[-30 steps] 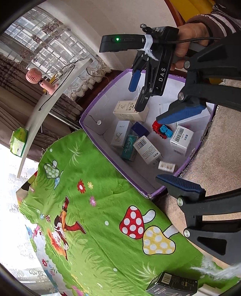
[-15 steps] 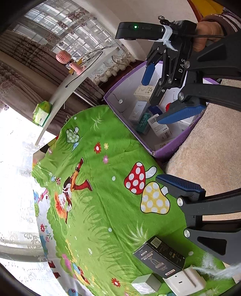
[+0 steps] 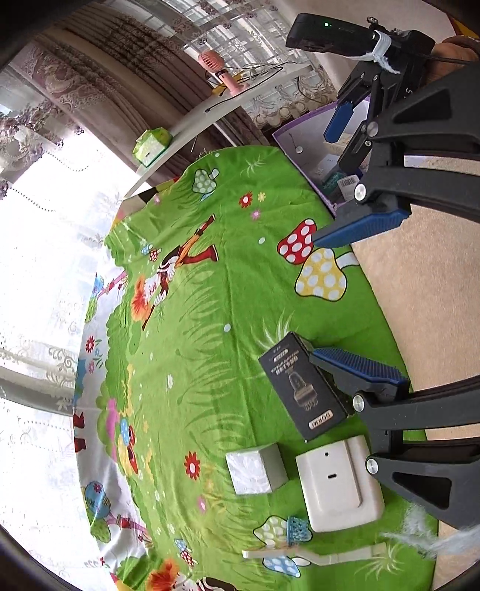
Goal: Organize rigid objects
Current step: 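Withdraw both open tools back over the bed, then grasp white plastic holder stem with left tool while right grasps black DORMI box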
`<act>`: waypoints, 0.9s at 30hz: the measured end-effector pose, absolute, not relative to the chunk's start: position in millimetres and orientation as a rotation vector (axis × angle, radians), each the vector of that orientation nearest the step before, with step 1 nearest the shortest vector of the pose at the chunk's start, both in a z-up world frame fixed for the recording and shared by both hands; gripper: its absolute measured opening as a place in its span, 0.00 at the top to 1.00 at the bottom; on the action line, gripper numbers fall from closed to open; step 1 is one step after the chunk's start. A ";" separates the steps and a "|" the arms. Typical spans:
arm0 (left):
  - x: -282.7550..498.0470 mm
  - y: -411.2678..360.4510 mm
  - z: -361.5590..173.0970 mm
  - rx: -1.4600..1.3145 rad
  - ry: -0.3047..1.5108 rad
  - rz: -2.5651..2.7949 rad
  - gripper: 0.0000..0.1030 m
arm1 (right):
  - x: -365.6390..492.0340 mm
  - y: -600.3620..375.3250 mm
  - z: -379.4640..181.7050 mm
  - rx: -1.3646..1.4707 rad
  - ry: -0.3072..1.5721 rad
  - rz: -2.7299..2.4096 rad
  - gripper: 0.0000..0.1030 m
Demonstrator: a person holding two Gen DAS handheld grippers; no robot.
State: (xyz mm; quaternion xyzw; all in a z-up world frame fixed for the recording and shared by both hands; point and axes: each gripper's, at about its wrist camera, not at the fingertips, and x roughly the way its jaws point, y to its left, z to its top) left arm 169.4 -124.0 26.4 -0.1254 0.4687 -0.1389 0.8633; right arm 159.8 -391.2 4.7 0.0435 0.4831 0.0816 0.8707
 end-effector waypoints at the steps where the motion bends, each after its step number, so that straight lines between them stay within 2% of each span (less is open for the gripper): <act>1: 169.5 -116.6 25.7 -0.263 0.980 -0.274 0.44 | 161.3 -385.8 5.4 0.085 1.009 0.179 0.16; 15: 162.4 -7.4 20.7 -0.273 0.925 -0.005 0.44 | 178.5 -309.3 15.0 -0.011 0.986 0.295 0.15; 27: 152.8 64.9 -9.2 -0.425 0.960 0.152 0.44 | 184.8 -240.4 10.8 -0.141 0.942 0.419 0.13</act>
